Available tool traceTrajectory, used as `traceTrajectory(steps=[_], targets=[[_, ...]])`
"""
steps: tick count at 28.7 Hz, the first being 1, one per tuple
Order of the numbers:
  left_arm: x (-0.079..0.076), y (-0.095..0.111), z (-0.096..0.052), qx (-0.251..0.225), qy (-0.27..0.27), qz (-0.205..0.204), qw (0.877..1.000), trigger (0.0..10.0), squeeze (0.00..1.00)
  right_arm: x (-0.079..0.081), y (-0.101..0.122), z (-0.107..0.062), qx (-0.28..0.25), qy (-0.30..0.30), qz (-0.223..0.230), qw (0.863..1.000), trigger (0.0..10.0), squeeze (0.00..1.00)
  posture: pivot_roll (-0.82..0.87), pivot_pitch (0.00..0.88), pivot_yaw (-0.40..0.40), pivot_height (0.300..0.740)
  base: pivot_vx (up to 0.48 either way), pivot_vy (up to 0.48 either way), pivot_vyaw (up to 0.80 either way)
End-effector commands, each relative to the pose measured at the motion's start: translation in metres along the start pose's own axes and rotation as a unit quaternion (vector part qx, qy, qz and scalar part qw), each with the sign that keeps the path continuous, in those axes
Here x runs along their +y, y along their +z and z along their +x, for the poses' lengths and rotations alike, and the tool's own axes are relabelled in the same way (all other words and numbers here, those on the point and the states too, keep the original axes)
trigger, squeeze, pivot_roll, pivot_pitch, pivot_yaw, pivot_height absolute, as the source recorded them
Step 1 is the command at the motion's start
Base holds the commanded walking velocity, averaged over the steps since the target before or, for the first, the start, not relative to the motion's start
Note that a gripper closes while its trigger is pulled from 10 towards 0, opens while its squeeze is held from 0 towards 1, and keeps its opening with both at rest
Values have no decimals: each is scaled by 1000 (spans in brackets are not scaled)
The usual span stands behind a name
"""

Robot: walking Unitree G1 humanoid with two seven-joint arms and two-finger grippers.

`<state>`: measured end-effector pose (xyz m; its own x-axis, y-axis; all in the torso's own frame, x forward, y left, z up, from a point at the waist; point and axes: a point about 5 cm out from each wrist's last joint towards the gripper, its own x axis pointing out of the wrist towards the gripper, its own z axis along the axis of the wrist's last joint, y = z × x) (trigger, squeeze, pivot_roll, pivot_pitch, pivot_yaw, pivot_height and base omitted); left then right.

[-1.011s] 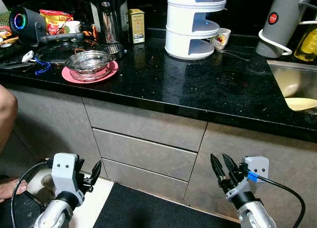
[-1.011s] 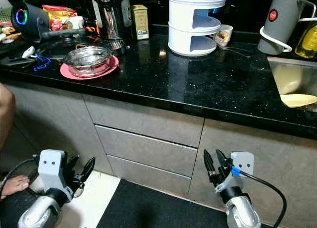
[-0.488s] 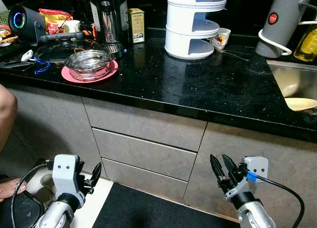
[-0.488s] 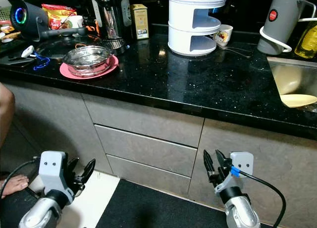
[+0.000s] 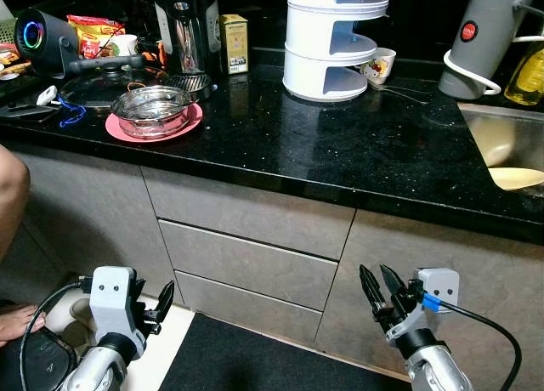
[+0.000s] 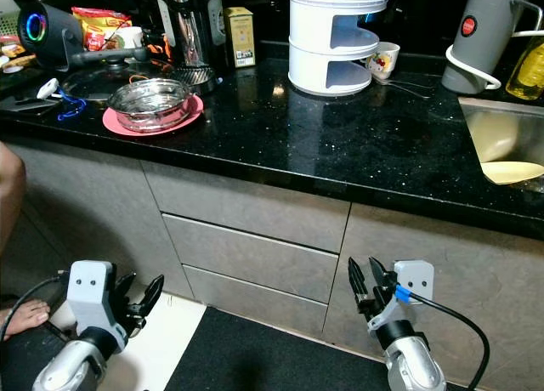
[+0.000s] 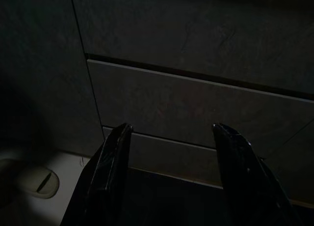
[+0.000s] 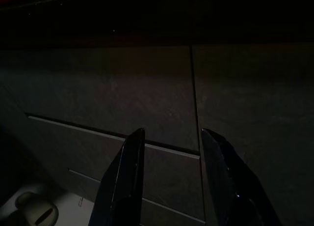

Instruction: Kitchen organization

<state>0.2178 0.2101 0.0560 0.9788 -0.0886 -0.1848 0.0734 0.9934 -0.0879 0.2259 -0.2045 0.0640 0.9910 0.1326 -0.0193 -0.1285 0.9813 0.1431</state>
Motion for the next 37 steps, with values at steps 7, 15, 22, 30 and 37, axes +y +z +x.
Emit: traceTrajectory(steps=[7, 15, 22, 30, 37], targets=[[7, -3, 2, 6, 2, 6, 1000, 10000, 0, 2, -4, 0, 10, 0, 8, 1000, 10000, 0, -45, 0, 5, 740, 0, 0, 0], [10, -6, 4, 8, 3, 5, 1000, 10000, 0, 2, -4, 0, 8, -2, 10, 1000, 10000, 0, -43, 4, 3, 740, 0, 0, 0], [10, -7, 4, 7, 2, 3, 1000, 10000, 0, 0, -3, 0, 5, -8, 10, 1000, 10000, 0, -44, 7, 3, 740, 0, 0, 0], [9, -6, 4, 4, 0, 3, 1000, 10000, 0, 0, -3, 0, 5, -8, 9, 1000, 10000, 0, -46, 9, 3, 740, 0, 0, 0], [7, -4, 5, 1, -1, 3, 1000, 10000, 0, 1, 0, 0, -2, -7, 5, 1000, 10000, 0, -45, 9, 4, 740, 0, 0, 0]])
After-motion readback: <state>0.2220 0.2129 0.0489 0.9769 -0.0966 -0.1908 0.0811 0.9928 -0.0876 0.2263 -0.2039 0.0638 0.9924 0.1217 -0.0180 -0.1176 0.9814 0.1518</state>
